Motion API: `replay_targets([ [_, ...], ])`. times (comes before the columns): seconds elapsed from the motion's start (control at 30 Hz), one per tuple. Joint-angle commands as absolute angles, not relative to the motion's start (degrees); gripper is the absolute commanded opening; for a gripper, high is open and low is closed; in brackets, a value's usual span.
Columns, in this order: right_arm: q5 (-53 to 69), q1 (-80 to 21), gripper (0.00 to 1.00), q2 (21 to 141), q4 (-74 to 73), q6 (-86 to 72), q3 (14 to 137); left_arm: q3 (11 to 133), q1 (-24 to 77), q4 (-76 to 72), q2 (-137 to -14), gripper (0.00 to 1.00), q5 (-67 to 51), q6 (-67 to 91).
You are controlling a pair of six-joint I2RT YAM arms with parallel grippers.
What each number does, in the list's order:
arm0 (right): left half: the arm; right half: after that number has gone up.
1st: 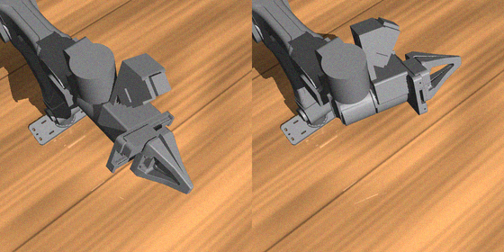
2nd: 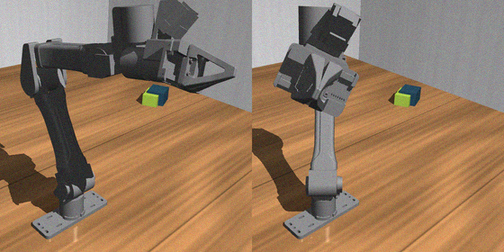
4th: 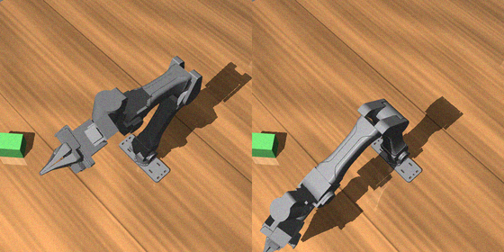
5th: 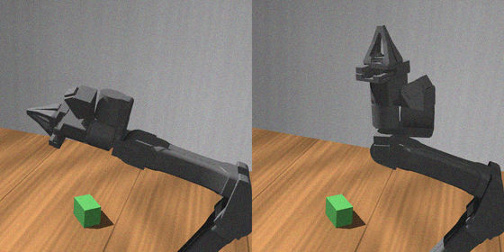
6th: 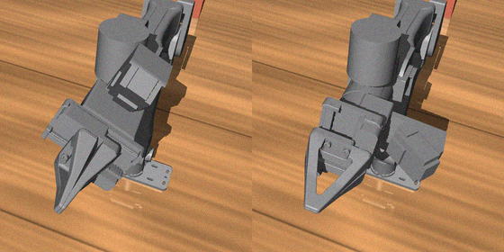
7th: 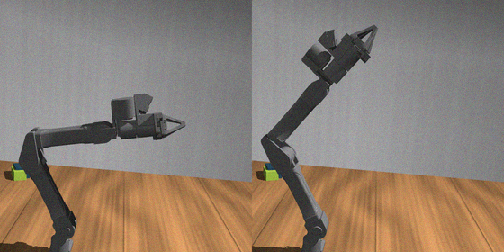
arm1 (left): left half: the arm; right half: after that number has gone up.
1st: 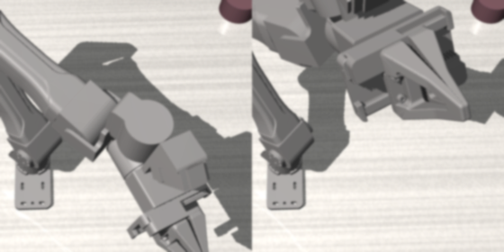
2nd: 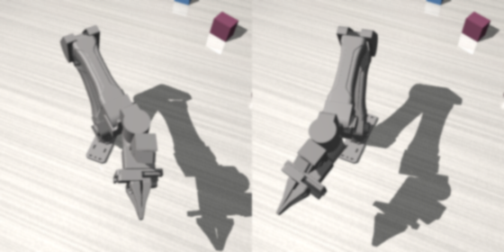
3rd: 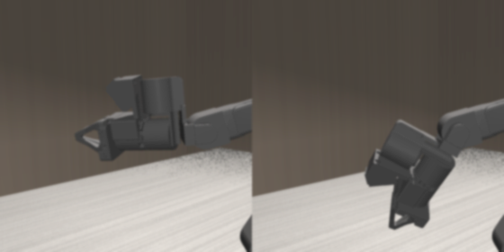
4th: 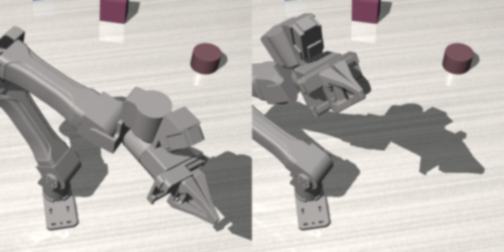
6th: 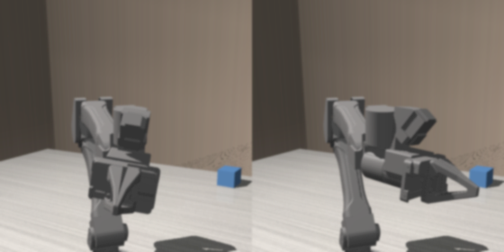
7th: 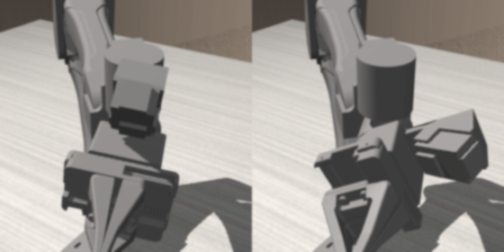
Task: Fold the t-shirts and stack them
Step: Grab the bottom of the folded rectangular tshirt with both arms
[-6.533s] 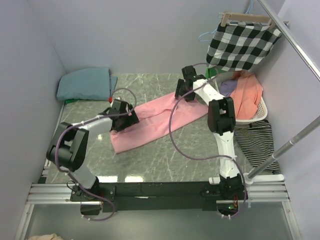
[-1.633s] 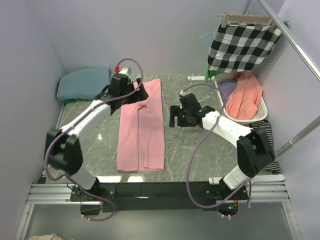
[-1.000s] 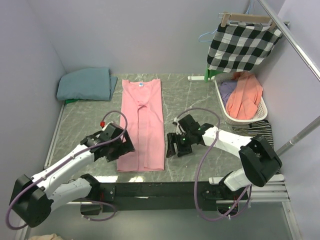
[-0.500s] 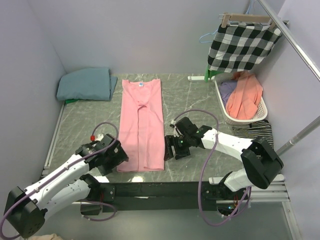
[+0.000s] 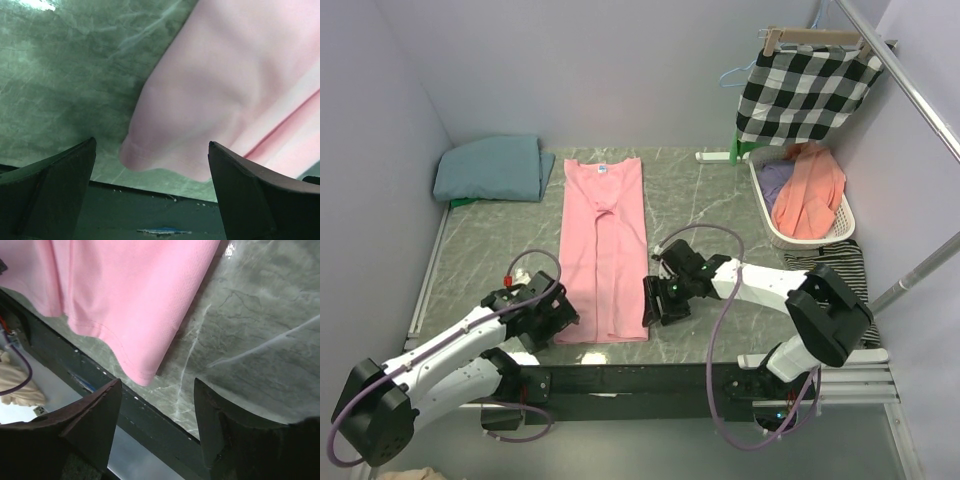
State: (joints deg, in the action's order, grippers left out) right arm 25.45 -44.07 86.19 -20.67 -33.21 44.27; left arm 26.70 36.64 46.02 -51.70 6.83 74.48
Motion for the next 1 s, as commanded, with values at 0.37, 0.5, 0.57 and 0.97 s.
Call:
replay_targets([
  [0.37, 22.50, -47.81, 0.55, 91.84, -16.00, -38.76, 46.76, 20.66, 36.91, 36.04, -50.97, 0.86, 9.05, 76.38],
  [0.5, 23.11, -48.60, 0.53, 93.43, -14.68, -39.90, 47.02, 19.95, 36.91, 34.98, -51.24, 0.73, 8.26, 75.32],
  [0.57, 22.94, -49.39, 0.52, 94.13, -13.98, -40.51, 47.37, 19.69, 37.00, 35.16, -50.54, 0.67, 8.09, 74.97],
  [0.97, 17.23, -50.19, 0.00, 90.89, -19.16, -39.64, 48.60, 20.47, 38.23, 37.44, -49.22, 0.10, 6.94, 74.44],
])
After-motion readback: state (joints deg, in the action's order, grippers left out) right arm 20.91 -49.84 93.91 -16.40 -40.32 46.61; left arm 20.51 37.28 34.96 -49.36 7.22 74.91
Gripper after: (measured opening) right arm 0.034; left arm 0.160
